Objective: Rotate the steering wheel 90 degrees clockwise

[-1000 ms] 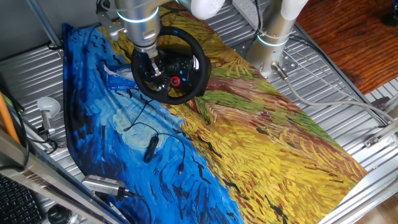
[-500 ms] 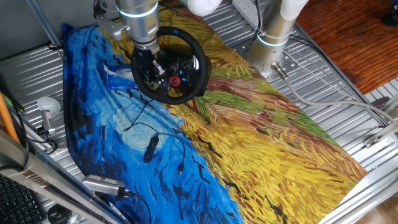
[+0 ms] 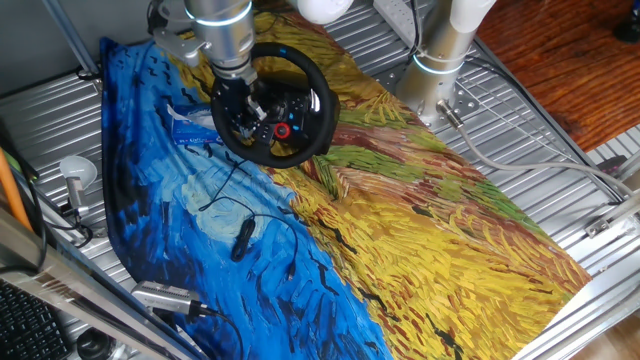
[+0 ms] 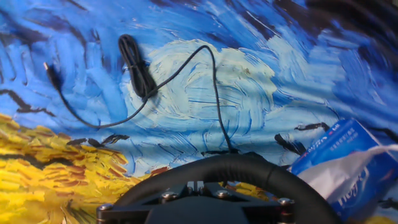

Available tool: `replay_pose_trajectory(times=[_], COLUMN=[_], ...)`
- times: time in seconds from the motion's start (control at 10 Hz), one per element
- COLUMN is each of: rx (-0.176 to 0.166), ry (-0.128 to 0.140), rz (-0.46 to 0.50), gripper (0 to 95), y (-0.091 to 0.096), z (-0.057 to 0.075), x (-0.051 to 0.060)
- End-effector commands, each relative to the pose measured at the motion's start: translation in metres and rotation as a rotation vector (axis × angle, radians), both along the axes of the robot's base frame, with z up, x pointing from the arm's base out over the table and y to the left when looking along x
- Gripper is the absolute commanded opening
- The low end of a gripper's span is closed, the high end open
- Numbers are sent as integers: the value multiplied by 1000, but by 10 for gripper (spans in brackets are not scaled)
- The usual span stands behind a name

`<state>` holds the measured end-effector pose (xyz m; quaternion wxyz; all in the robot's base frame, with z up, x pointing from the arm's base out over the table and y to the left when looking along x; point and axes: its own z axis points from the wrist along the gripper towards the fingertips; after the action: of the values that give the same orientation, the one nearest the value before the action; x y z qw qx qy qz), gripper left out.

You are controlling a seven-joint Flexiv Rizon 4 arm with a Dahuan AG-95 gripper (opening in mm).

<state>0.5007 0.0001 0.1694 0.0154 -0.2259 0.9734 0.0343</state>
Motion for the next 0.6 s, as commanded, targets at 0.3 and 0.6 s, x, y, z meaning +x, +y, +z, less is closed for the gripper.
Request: replay_pose_trajectory(times=[0.3, 0.6], rx=[1, 1], ry=[11, 27], rz=[28, 60], gripper=[0, 0], y=[1, 1], z=[0, 0], x=[0, 0])
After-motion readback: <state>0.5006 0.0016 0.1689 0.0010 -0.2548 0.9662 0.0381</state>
